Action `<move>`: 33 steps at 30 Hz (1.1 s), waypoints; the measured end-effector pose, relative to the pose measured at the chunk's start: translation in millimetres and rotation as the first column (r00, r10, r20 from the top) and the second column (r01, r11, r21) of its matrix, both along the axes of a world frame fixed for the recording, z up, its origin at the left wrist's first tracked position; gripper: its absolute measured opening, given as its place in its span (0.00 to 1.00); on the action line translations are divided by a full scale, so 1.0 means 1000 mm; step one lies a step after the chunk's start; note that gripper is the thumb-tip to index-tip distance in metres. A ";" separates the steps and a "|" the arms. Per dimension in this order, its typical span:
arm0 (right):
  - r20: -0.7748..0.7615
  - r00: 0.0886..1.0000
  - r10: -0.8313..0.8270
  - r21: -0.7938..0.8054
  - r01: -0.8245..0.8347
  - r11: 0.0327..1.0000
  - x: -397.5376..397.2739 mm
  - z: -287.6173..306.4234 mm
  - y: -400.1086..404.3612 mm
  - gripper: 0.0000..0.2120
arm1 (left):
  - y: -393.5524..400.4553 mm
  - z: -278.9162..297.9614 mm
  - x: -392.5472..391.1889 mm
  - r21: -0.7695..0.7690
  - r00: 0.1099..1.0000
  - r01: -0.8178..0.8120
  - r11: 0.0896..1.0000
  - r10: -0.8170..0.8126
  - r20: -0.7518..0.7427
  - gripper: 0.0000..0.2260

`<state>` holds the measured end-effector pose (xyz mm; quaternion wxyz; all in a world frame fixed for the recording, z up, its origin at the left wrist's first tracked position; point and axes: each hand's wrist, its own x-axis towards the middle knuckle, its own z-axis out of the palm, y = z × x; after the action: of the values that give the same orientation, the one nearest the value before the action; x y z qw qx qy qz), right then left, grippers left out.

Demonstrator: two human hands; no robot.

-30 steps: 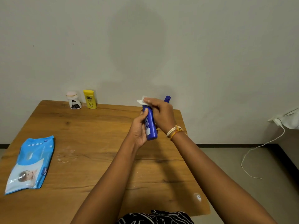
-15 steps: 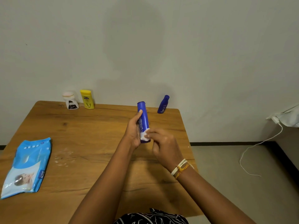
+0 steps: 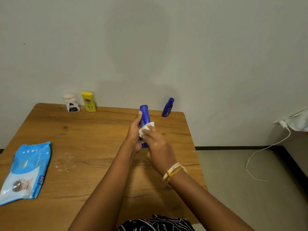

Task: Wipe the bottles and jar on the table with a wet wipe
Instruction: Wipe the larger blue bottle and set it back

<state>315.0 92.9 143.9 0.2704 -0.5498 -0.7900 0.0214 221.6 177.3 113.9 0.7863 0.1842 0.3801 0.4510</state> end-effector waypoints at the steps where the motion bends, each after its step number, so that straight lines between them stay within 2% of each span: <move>1: 0.027 0.999 0.031 0.003 -0.031 1.000 0.001 -0.003 -0.010 0.20 | 0.001 -0.001 0.000 -0.012 1.000 -0.005 1.000 0.004 -0.009 0.23; 4: -0.027 0.997 0.070 -0.024 -0.071 0.997 0.013 0.000 -0.023 0.16 | 0.002 -0.005 0.002 -0.013 0.999 -0.004 1.000 0.004 -0.037 0.24; 6: -0.226 0.974 -0.002 -0.045 -0.009 0.999 0.020 0.011 -0.013 0.14 | 0.002 -0.007 0.002 0.018 0.998 0.006 1.000 -0.005 -0.066 0.24; 8: -0.419 0.902 -0.100 -0.037 0.093 0.995 0.026 0.025 0.013 0.15 | 0.000 -0.007 0.002 0.068 0.996 0.067 0.995 -0.063 -0.069 0.24; 9: -0.467 0.873 -0.143 -0.048 0.137 0.989 0.028 0.033 0.029 0.16 | -0.001 -0.007 0.002 0.090 0.994 0.099 0.991 -0.093 -0.064 0.24; 11: -0.464 0.865 -0.189 -0.084 0.169 0.982 0.030 0.045 0.058 0.16 | -0.003 -0.006 0.004 0.116 0.989 0.136 0.984 -0.129 -0.067 0.25; 15: -0.450 0.881 -0.144 -0.213 0.051 0.976 0.024 0.038 0.068 0.15 | -0.002 -0.003 0.009 0.097 0.992 0.115 0.989 -0.110 -0.059 0.24; 19: -0.468 0.880 -0.083 -0.150 0.014 0.989 0.017 0.010 0.027 0.19 | 0.000 -0.004 0.011 0.009 0.996 0.035 0.999 -0.036 0.077 0.20; 22: -0.348 0.935 -0.072 -0.108 0.036 0.994 0.019 -0.010 -0.006 0.23 | 0.003 -0.005 0.009 -0.054 0.995 0.030 0.998 -0.025 0.094 0.20; 25: -0.287 0.956 -0.060 -0.110 0.029 0.994 0.034 -0.015 -0.023 0.21 | 0.005 -0.006 0.006 0.025 0.993 0.068 0.997 -0.070 0.100 0.18; 28: -0.355 0.931 -0.082 -0.130 0.038 0.991 0.050 0.000 -0.016 0.15 | 0.004 -0.006 0.007 0.064 0.992 0.093 0.994 -0.098 0.080 0.20; 30: -0.456 0.880 -0.134 -0.078 0.111 0.991 0.055 0.015 0.004 0.14 | 0.003 -0.007 0.011 0.062 0.993 0.116 0.991 -0.118 0.031 0.22; 32: -0.490 0.853 -0.182 -0.014 0.201 0.980 0.055 0.029 0.030 0.14 | 0.002 -0.009 0.015 0.047 0.983 0.174 0.984 -0.171 -0.074 0.23; 33: -0.486 0.852 -0.194 -0.009 0.217 0.976 0.053 0.035 0.043 0.14 | 0.001 -0.008 0.017 0.025 0.978 0.197 0.980 -0.194 -0.079 0.22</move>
<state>368.5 136.0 179.1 0.4724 -0.6019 -0.6342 0.1108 239.1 178.5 105.6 0.8086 0.2506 0.3824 0.3703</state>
